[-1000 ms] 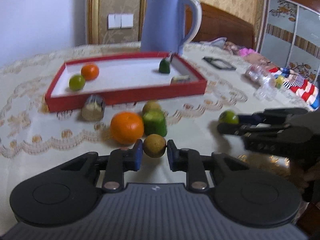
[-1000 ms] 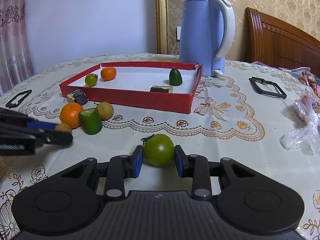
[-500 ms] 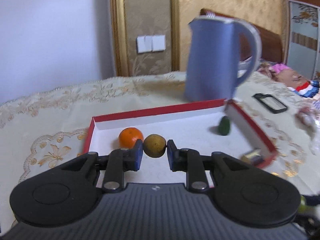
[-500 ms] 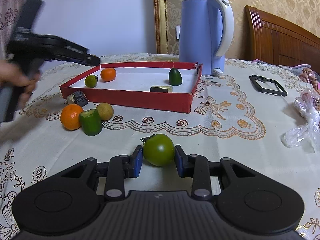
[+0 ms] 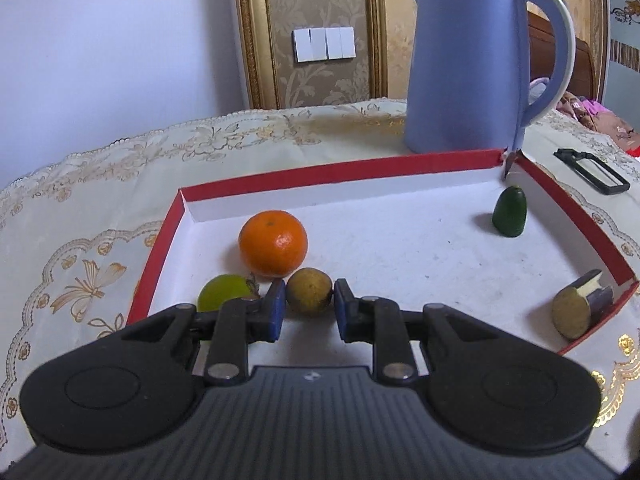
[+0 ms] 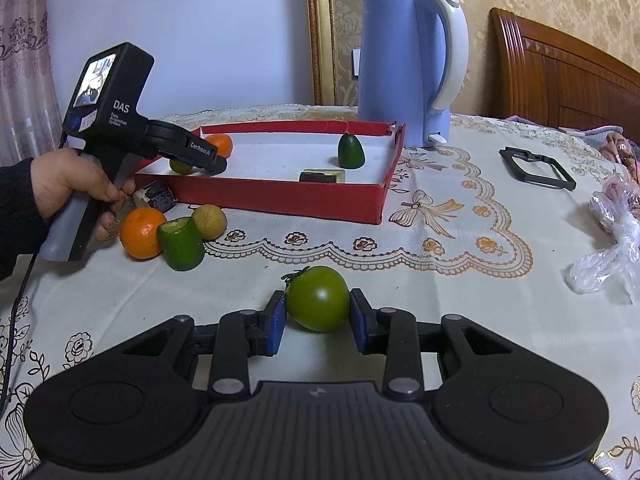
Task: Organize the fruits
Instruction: 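Carry the kiwi into the red box and open the left gripper, then carry the green tomato into the box beside the pear, open right gripper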
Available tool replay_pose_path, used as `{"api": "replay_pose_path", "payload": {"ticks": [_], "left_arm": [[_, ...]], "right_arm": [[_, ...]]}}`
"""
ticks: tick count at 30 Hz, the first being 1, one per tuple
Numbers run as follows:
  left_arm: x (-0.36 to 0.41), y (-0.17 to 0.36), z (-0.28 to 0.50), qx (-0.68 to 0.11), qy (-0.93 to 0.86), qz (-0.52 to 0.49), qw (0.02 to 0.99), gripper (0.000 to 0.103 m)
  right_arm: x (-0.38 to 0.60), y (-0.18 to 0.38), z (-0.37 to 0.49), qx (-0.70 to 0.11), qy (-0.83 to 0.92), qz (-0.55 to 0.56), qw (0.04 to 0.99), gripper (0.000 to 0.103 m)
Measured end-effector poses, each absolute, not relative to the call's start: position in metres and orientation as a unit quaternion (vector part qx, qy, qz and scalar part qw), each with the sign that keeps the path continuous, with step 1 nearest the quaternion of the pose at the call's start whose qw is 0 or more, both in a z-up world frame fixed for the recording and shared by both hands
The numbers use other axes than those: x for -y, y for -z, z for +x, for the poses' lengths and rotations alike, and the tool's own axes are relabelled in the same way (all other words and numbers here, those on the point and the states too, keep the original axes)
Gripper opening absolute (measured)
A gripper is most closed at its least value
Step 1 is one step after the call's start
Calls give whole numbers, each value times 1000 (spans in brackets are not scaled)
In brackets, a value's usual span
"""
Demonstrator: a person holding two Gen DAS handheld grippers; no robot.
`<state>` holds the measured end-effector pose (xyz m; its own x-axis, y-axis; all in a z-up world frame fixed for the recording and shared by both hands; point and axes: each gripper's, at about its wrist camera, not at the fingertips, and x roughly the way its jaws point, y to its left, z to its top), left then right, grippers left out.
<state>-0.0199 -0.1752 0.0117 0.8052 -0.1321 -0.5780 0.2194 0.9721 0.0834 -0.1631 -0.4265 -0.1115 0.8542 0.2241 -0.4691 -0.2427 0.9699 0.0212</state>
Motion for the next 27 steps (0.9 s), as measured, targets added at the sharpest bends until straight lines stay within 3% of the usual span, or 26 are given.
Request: {"api": "replay_pose_path", "payload": {"ticks": [19, 20, 23, 27], "left_arm": [[167, -8, -24, -269, 108, 45, 956, 24], [165, -10, -26, -260, 110, 40, 958, 25], [158, -14, -33, -236, 117, 20, 964, 47], [155, -17, -42, -222, 129, 23, 966, 50]], "right_arm": [[422, 114, -163, -241, -113, -34, 963, 33], [422, 114, -163, -241, -112, -35, 963, 33], [422, 114, -163, -241, -112, -37, 963, 33], [421, 114, -163, -240, -112, -37, 964, 33]]}}
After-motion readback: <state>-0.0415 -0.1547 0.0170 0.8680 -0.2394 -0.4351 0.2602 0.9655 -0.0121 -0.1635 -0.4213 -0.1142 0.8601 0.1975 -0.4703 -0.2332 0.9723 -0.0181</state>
